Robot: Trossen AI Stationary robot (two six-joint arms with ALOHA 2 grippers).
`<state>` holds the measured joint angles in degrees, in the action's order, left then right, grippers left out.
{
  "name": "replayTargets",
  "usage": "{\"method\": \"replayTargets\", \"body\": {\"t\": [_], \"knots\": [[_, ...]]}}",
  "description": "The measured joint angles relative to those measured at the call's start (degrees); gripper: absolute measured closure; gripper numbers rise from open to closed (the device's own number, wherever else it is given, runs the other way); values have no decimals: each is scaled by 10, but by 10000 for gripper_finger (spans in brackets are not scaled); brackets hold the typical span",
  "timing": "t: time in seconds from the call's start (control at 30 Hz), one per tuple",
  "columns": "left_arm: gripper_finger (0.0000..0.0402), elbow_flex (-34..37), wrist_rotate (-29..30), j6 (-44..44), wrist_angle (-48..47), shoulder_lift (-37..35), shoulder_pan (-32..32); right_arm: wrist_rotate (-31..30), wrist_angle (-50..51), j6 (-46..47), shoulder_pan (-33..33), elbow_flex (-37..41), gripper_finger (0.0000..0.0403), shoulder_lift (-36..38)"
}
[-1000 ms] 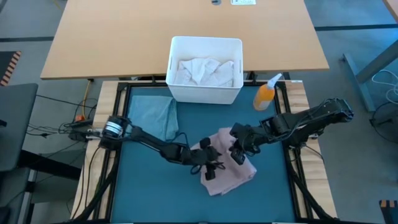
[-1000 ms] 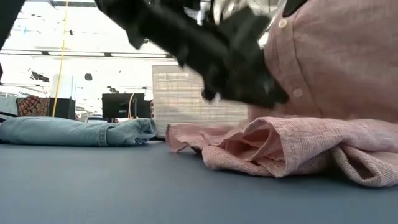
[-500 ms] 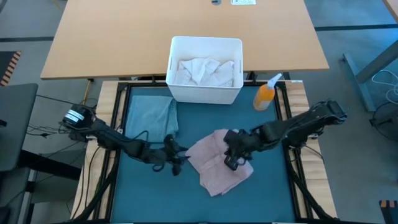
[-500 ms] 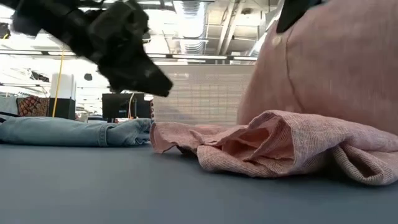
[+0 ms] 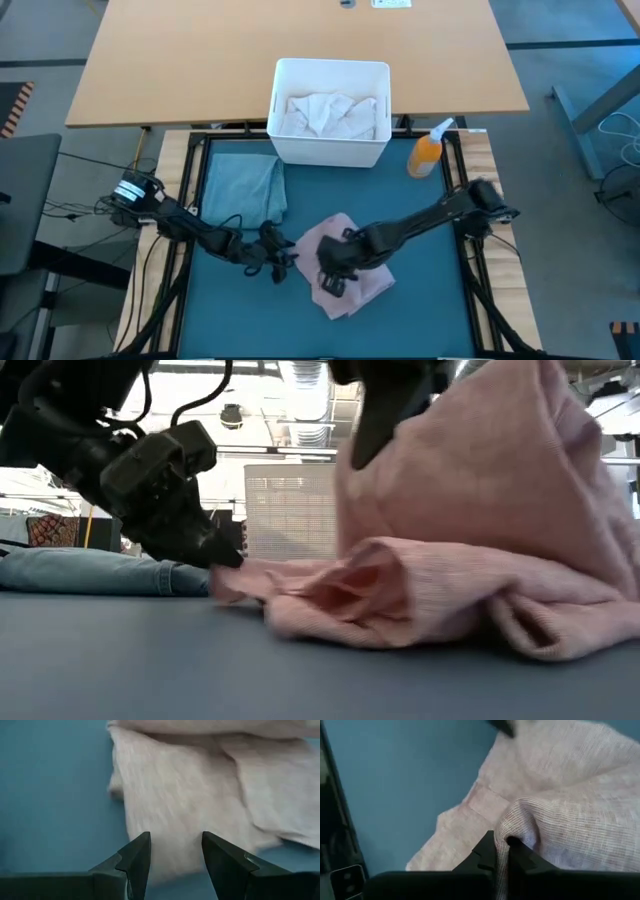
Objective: Fold Laundry from Bin
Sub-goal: Fold the pink shirt
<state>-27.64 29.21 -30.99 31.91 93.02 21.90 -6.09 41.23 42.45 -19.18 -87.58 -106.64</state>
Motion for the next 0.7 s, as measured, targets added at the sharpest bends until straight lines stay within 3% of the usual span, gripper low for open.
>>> {"method": "replayTargets", "body": {"t": [0.37, 0.57, 0.7], "knots": [[235, 0, 15, 25, -13, 0, 0, 38, 155, -52, -8, -239, 332, -189], [235, 0, 26, 38, -12, 0, 0, 47, 213, -53, -16, -353, 295, -230], [235, 0, 24, 44, -14, 0, 0, 46, 199, -54, -23, -369, 254, -230]]}}
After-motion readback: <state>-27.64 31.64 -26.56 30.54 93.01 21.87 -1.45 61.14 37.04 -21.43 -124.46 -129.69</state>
